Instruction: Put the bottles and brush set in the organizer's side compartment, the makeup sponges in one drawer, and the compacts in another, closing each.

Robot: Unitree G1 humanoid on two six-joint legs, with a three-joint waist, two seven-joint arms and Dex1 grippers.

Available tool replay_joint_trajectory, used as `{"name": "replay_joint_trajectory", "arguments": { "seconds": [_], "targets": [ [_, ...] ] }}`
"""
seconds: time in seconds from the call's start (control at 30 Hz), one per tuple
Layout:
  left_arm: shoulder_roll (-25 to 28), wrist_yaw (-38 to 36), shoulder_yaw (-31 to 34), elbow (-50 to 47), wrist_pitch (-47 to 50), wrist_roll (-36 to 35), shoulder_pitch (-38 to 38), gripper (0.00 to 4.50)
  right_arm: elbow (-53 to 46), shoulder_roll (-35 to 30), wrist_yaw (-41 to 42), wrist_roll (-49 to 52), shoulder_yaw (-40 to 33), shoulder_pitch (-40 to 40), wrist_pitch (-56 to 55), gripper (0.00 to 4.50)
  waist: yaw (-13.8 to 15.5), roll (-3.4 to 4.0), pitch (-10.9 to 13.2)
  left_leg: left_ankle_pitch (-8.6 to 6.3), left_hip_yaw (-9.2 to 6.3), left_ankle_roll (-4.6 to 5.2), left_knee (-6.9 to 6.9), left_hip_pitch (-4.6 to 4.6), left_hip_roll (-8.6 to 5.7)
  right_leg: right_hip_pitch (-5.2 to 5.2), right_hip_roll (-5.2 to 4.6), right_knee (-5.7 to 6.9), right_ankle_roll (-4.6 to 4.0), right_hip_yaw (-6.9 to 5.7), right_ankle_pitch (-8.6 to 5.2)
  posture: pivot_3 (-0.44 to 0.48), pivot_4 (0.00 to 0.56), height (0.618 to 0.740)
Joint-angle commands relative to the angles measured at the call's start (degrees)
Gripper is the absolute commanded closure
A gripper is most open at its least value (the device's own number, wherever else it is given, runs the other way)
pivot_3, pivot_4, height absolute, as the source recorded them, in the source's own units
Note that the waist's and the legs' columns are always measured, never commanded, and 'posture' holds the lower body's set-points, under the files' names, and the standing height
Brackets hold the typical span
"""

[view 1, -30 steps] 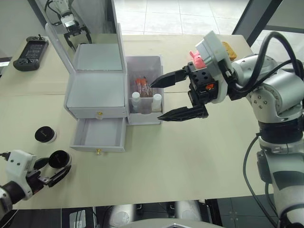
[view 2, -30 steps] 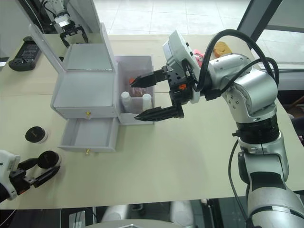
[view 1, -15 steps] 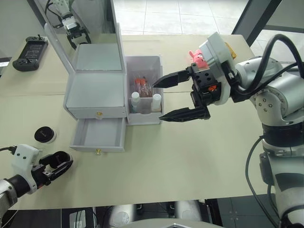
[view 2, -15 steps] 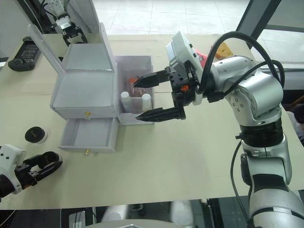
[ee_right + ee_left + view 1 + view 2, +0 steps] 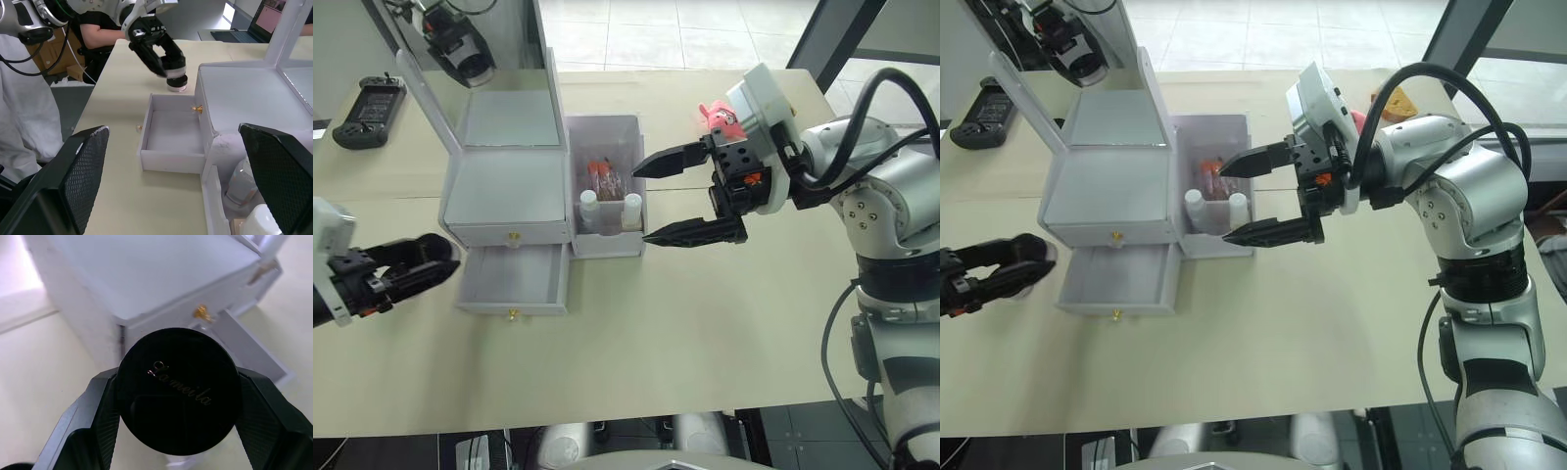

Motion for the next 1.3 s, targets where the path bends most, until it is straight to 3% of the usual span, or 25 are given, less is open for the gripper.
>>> {"name": "replay_joint_trajectory", "arguments": {
  "seconds": [0.03, 0.17, 0.37, 1.13, 1.3],
  "targets": [
    [2.3, -1.5, -7.0, 0.0, -2.9, 3.3, -3.7, 1.57, -1.9, -0.7, -1.2, 1.0, -2.8, -0.3, 0.3, 0.00, 0.1, 0.00, 0.0, 0.01, 0.00, -0.01, 0.00, 0.00, 0.00, 0.00, 0.02, -0.01, 0.00, 0.00, 0.00, 0.000, 0.150, 0.740],
    [1.7, -2.2, -16.4, 1.6, -6.2, 7.5, -9.2, 1.57, -3.1, -1.1, -2.6, 1.1, -3.1, 0.9, 0.7, 0.00, 0.3, 0.00, 0.0, 0.03, 0.04, 0.00, 0.01, -0.01, -0.05, 0.02, 0.02, -0.03, 0.00, 0.01, 0.00, 0.000, 0.150, 0.740],
    [2.4, -4.7, -22.2, 4.6, -11.6, 13.5, -11.4, 1.57, -4.9, -1.4, -4.6, 2.0, -4.1, 2.1, 1.7, 0.00, 0.2, 0.00, 0.0, 0.04, 0.05, 0.01, 0.00, -0.02, -0.05, -0.01, 0.03, -0.01, 0.00, 0.01, 0.00, 0.000, 0.150, 0.740],
    [3.0, -9.3, -25.7, 10.1, -17.2, 21.1, -16.7, 1.57, -5.4, -1.5, -5.8, 3.0, -5.0, 2.7, 1.5, 0.00, 0.3, -0.01, 0.0, 0.07, 0.06, 0.05, 0.04, -0.03, -0.04, 0.01, 0.06, 0.01, 0.00, 0.01, 0.00, 0.000, 0.150, 0.740],
    [3.4, -9.8, -25.1, 10.5, -16.3, 20.3, -18.6, 0.06, -5.2, -1.8, -5.6, 2.5, -5.1, 3.1, 1.1, 0.00, 0.3, -0.01, 0.0, 0.07, 0.06, 0.05, 0.05, -0.04, -0.04, 0.01, 0.06, 0.02, 0.00, 0.00, 0.00, 0.000, 0.150, 0.740]
  ]
}}
